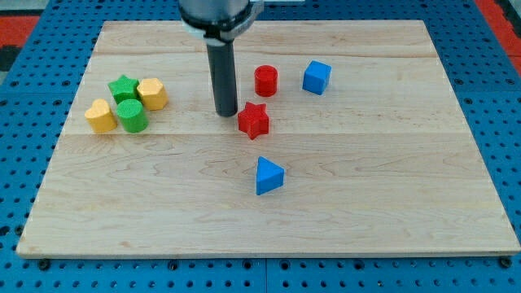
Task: Slide the red star to the center right
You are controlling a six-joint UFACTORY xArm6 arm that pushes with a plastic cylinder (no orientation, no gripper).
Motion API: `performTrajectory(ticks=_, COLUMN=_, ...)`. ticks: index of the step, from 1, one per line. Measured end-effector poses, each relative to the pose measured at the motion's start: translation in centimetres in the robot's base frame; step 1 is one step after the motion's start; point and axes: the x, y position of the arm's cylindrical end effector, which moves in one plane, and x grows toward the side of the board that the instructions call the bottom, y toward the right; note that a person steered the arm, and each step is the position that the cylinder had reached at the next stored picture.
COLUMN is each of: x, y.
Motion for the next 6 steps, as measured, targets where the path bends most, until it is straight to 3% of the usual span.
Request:
performTrajectory(ticks=1, x=1.9, y=6.6)
performTrajectory(ticks=2, x=1.3, y=17.3)
performTrajectory(ticks=3, x=3.9, y=10.6)
performTrajectory(ticks=4, x=1.0, y=7.6)
performTrajectory(ticks=5, x=-2.5, y=15.4)
performTrajectory(ticks=6, x=-1.0, y=22.6)
